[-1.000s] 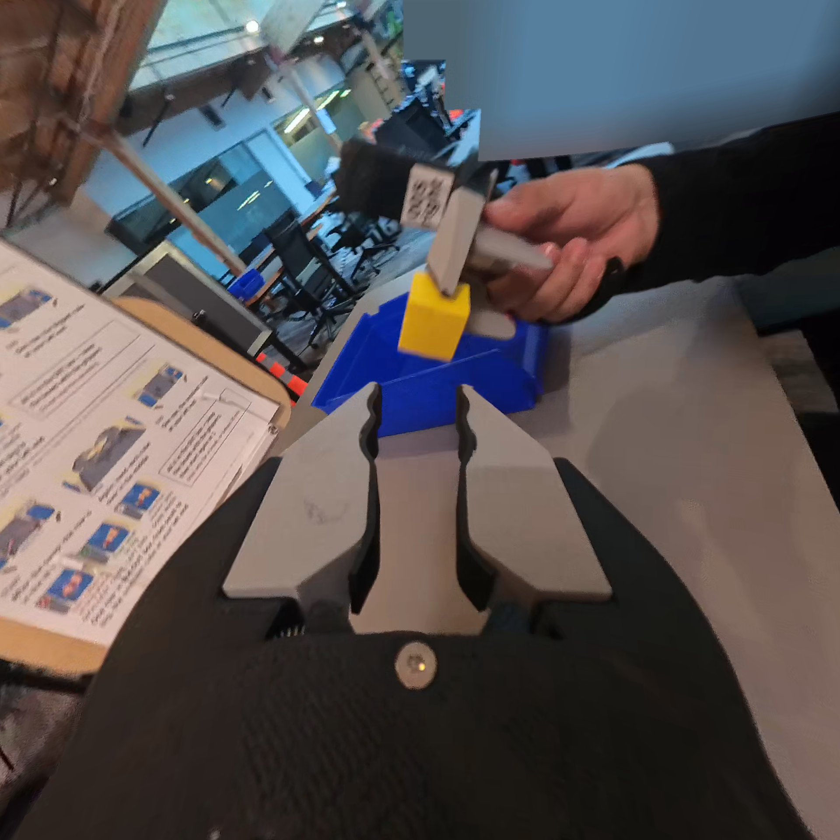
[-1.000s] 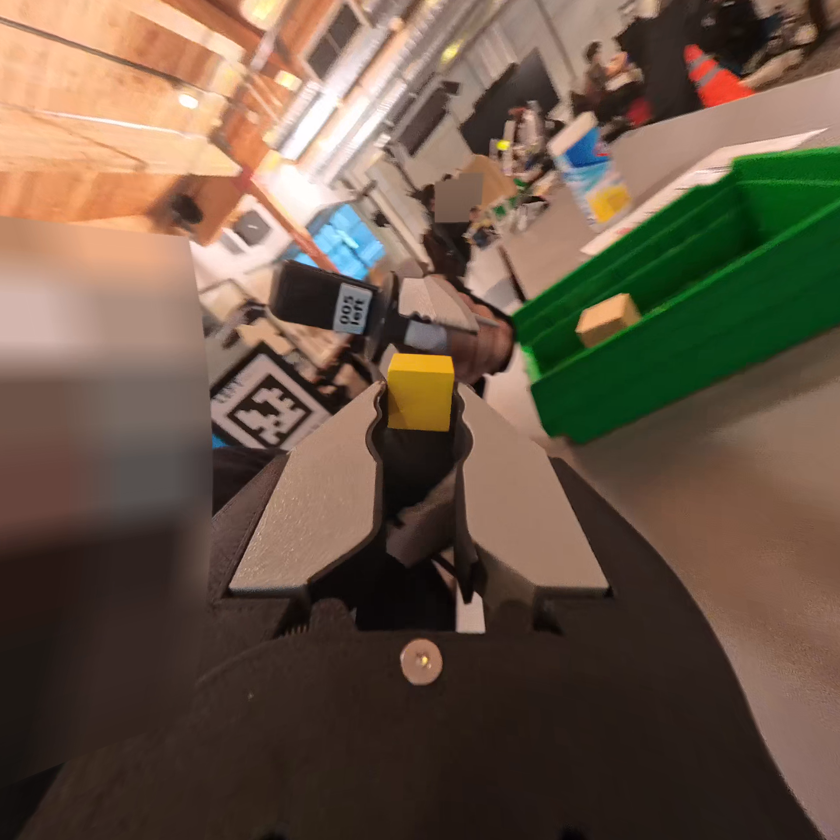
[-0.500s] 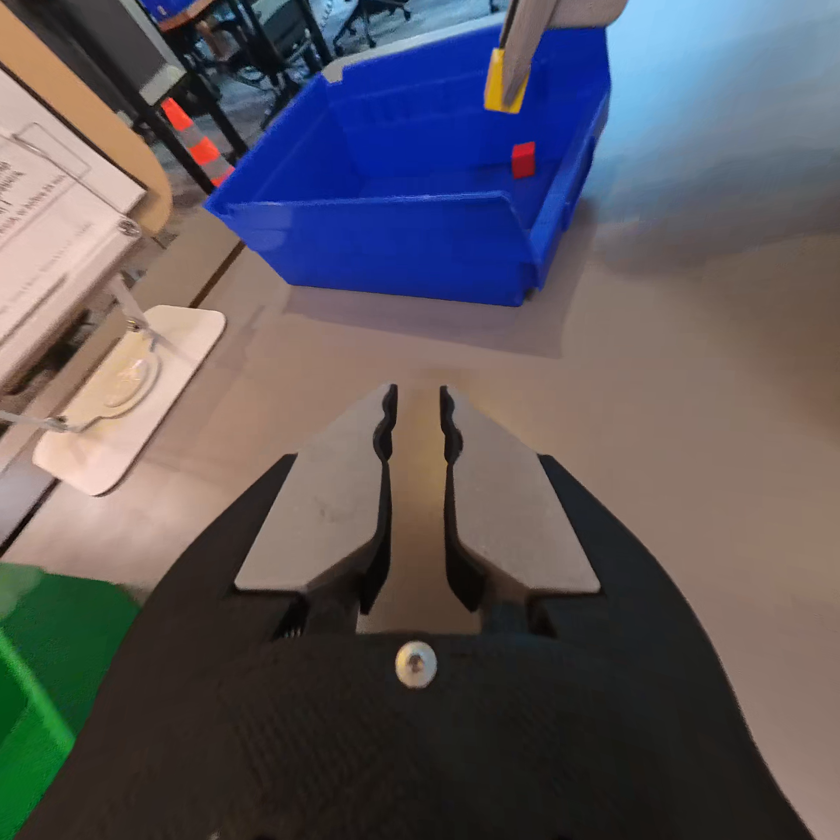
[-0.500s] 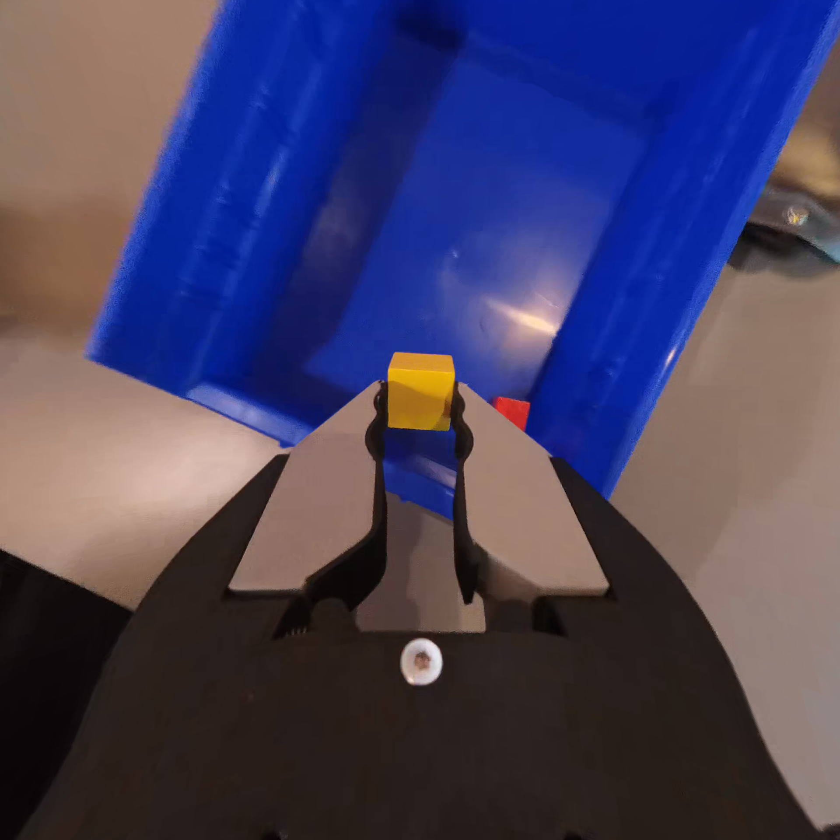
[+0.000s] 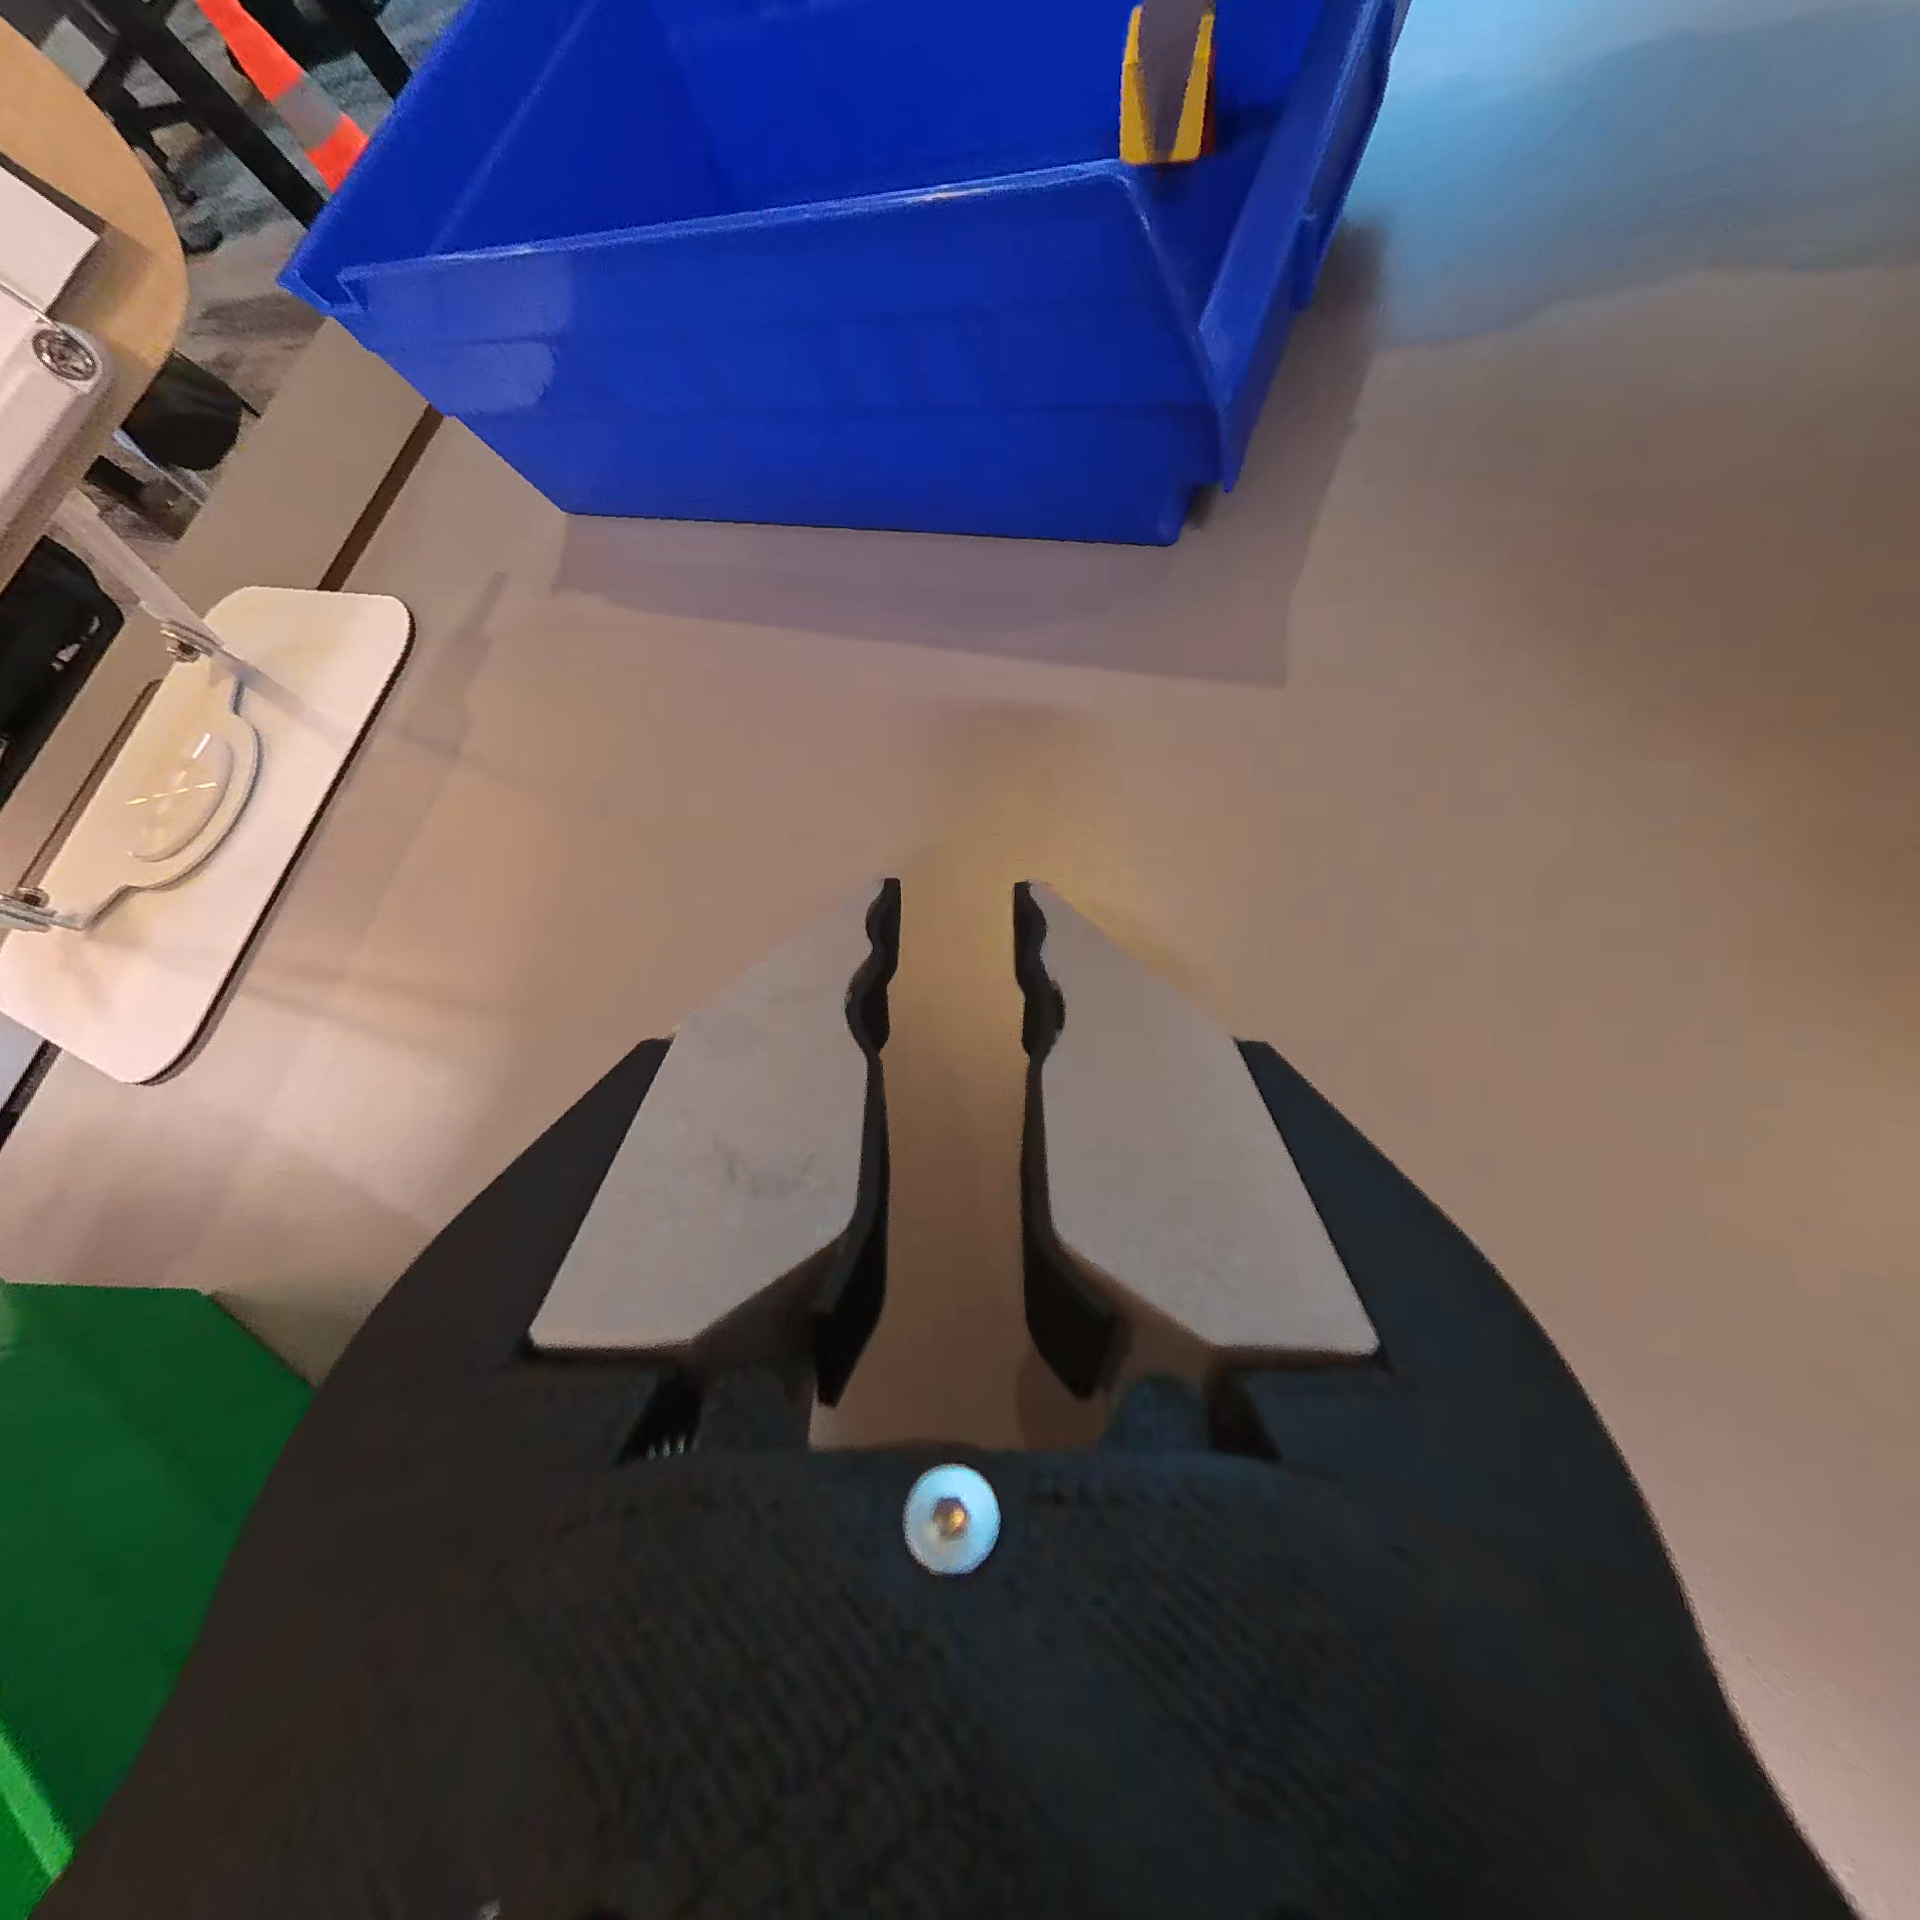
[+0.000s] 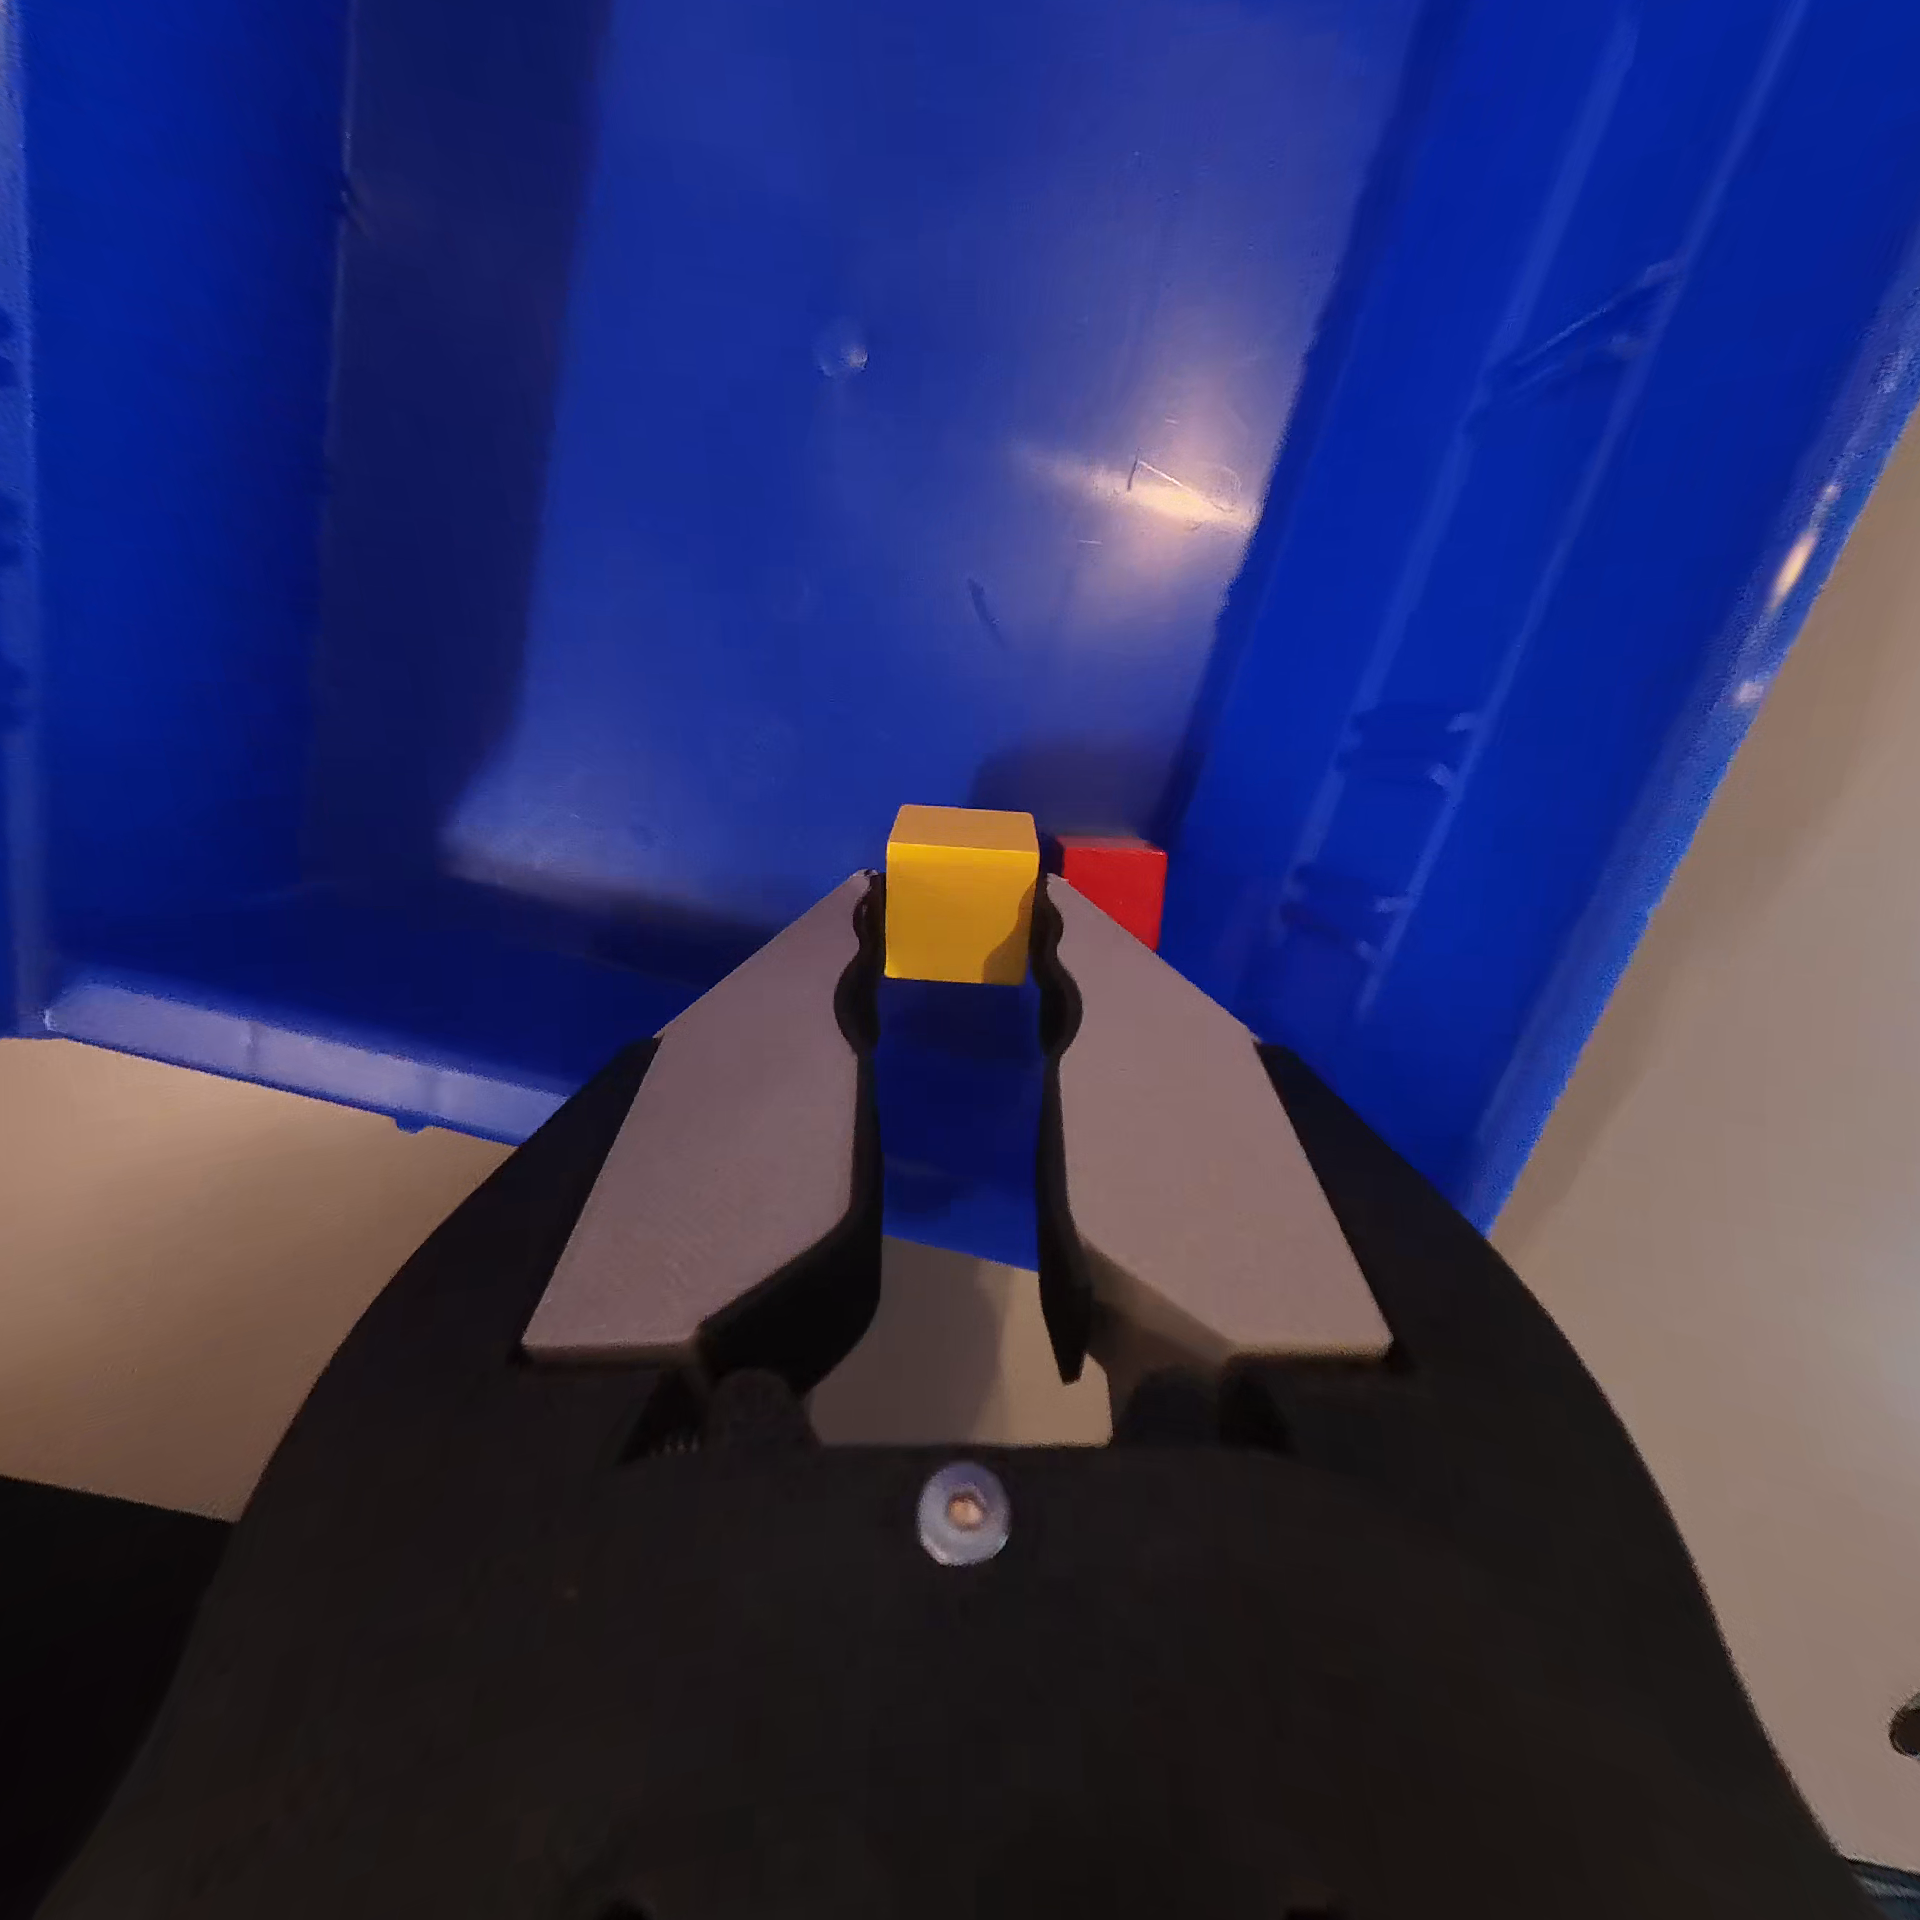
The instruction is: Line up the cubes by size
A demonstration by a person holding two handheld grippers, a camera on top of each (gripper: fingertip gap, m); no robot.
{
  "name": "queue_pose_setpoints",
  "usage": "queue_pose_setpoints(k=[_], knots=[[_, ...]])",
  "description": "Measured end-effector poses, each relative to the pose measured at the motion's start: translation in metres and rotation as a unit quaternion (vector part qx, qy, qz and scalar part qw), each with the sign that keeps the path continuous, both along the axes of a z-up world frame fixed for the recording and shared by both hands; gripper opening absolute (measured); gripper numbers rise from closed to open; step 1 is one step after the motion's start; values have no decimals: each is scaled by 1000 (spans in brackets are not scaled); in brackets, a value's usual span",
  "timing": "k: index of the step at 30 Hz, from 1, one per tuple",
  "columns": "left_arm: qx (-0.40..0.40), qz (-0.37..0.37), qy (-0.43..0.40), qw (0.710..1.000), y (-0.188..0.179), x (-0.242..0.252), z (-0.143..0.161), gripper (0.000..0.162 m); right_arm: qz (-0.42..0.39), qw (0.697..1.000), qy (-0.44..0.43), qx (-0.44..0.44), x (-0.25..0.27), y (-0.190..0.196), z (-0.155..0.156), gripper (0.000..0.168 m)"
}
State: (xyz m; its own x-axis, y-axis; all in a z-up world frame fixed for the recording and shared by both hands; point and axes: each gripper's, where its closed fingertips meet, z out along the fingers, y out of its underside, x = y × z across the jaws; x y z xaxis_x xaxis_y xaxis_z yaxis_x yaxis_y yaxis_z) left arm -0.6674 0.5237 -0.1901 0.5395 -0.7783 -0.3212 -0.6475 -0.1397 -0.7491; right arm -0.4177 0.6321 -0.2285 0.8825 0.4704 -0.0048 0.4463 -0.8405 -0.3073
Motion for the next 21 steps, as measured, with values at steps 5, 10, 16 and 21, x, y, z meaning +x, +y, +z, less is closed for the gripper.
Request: queue_pose_setpoints(k=[5,10,16,21], knots=[[-1,-3,8,1000,-1,1,-2,20,-1,999,-25,26,5,8,0,26],[-8,-8,-2,1000,-3,3,-2,20,-1,1000,-16,16,3,8,-3,25],[-10,-9,3,1000,-3,4,-4,20,4,999,-24,36,4,13,2,24],[-13,-10,5,1000,-4,4,-6,21,18,998,-9,54,-5,13,20,23]])
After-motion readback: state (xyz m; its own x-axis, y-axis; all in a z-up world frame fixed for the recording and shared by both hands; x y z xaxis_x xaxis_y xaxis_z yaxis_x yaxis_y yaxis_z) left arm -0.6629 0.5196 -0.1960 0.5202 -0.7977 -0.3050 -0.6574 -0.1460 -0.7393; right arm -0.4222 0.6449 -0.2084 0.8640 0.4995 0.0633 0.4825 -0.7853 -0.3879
